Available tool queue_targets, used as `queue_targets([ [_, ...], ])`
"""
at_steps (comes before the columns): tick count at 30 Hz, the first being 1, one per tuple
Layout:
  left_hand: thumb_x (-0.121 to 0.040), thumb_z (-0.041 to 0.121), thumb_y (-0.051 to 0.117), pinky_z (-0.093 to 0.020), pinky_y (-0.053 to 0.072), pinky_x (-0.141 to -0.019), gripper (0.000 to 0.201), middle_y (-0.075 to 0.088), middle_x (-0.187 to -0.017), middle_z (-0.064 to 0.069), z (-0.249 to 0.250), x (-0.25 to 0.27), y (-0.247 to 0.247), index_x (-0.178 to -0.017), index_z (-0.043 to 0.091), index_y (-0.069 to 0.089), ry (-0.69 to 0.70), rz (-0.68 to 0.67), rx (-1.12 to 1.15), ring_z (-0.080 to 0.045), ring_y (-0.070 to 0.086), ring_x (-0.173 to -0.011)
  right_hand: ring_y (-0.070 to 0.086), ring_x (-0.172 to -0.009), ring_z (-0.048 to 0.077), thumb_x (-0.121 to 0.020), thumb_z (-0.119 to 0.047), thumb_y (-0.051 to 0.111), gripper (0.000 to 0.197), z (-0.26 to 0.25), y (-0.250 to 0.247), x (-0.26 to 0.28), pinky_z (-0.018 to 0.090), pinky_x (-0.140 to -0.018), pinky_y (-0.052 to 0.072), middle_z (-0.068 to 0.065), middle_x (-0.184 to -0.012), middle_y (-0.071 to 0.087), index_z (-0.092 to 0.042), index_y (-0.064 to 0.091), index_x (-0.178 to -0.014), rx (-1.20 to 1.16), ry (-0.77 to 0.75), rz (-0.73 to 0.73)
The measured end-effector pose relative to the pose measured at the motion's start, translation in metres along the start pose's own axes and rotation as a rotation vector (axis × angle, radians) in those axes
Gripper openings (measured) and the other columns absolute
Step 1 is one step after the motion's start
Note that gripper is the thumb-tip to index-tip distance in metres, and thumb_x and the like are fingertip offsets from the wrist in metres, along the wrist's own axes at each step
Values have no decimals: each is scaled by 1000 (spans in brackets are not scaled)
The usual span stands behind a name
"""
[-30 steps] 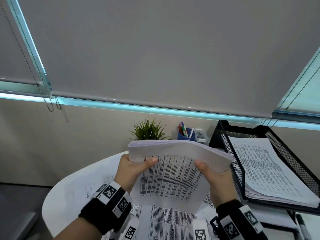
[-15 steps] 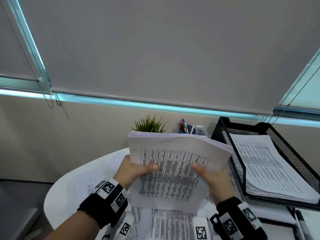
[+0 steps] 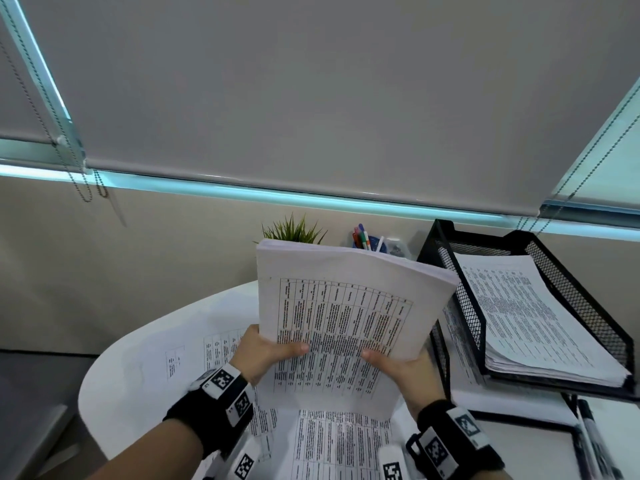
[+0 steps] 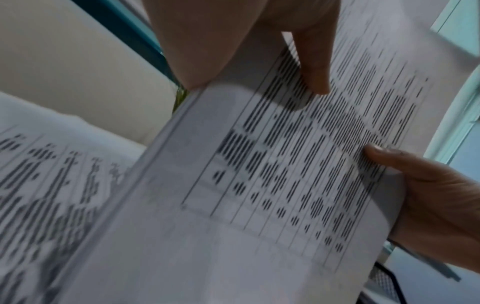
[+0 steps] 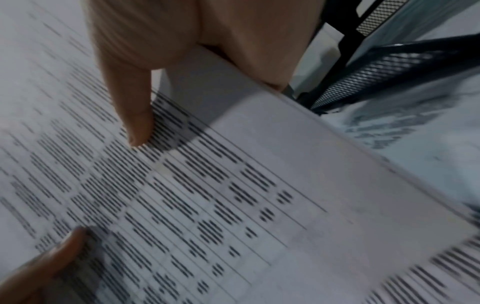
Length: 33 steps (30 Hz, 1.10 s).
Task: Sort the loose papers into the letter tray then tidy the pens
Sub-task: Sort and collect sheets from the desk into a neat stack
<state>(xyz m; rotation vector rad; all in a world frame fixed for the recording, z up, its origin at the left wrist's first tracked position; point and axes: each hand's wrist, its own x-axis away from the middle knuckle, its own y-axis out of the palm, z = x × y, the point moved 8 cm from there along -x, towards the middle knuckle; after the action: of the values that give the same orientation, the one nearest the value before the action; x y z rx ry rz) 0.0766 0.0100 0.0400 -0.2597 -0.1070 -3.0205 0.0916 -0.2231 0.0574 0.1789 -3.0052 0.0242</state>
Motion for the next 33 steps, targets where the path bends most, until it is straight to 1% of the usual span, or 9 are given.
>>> queue_targets([
  [2, -52, 15, 89, -26, 55, -74, 42, 73, -78, -5, -16, 1, -2, -86, 11, 64, -69, 36, -25, -16, 69, -79, 67, -99, 18, -49, -29, 92, 70, 26, -2, 0, 44, -96, 49, 1, -104, 72, -19, 59, -110, 37, 106, 34],
  [5, -43, 35, 90, -45, 44, -101, 81, 67, -86, -1, -29, 0, -4, -109, 1, 58, -132, 90, -71, -16, 62, -83, 58, -115, 24, -39, -54, 92, 114, 42, -6, -1, 49, -105, 41, 5, -127, 61, -8, 42, -131, 51, 184, 101],
  [7, -40, 52, 87, -39, 45, -93, 84, 59, -76, 2, -26, -2, -4, -102, 4, 57, -101, 106, -106, -12, 54, -75, 60, -106, 23, -61, -36, 88, 73, 29, -4, 1, 39, -99, 45, 4, -112, 64, 0, 51, -113, 53, 184, 122],
  [9, -52, 52, 83, -28, 44, -79, 51, 57, -75, 4, -18, -4, 3, -81, 21, 55, -61, 70, -151, -12, 52, -72, 63, -87, 14, -75, -14, 77, 21, 18, -4, 1, 24, -76, 47, -5, -86, 67, -13, 59, -85, 31, 146, 105],
  [12, -80, 22, 71, -25, 48, -78, 16, 64, -87, 10, -14, -2, 10, -89, 26, 58, -15, 35, -238, -8, 61, -82, 63, -89, 8, -80, -12, 72, 23, 23, -8, 1, 22, -77, 46, -11, -91, 68, -28, 59, -88, 12, 115, 93],
  [18, -81, 21, 70, -36, 51, -87, 29, 69, -100, -1, -49, -2, 27, -108, 16, 60, -187, -63, -297, -18, 65, -91, 59, -108, 16, -92, -4, 53, 35, 64, -35, 15, 30, -95, 41, -2, -118, 64, -14, 55, -126, -42, 165, 231],
  [23, -84, 19, 66, -30, 45, -88, 35, 63, -110, -1, -55, -3, 59, -118, 14, 55, -220, -182, -330, -21, 60, -100, 58, -86, 14, -92, 3, 51, 33, 85, -67, 24, 32, -90, 38, 6, -110, 63, -1, 57, -124, -53, 254, 296],
  [27, -87, 13, 64, -34, 41, -102, 45, 60, -126, -6, -49, -3, 84, -129, 6, 51, -206, -259, -283, -21, 57, -111, 59, -90, 23, -90, 5, 54, 28, 101, -100, 25, 33, -87, 40, 14, -113, 66, 2, 61, -117, -59, 326, 352],
  [33, -84, -2, 62, -33, 51, -92, 40, 68, -114, -3, -61, 16, 126, -121, 13, 55, -313, -472, -162, -15, 65, -104, 62, -88, 27, -89, 4, 55, 23, 113, -156, 25, 30, -70, 44, 14, -99, 68, -1, 63, -110, -117, 398, 393],
])
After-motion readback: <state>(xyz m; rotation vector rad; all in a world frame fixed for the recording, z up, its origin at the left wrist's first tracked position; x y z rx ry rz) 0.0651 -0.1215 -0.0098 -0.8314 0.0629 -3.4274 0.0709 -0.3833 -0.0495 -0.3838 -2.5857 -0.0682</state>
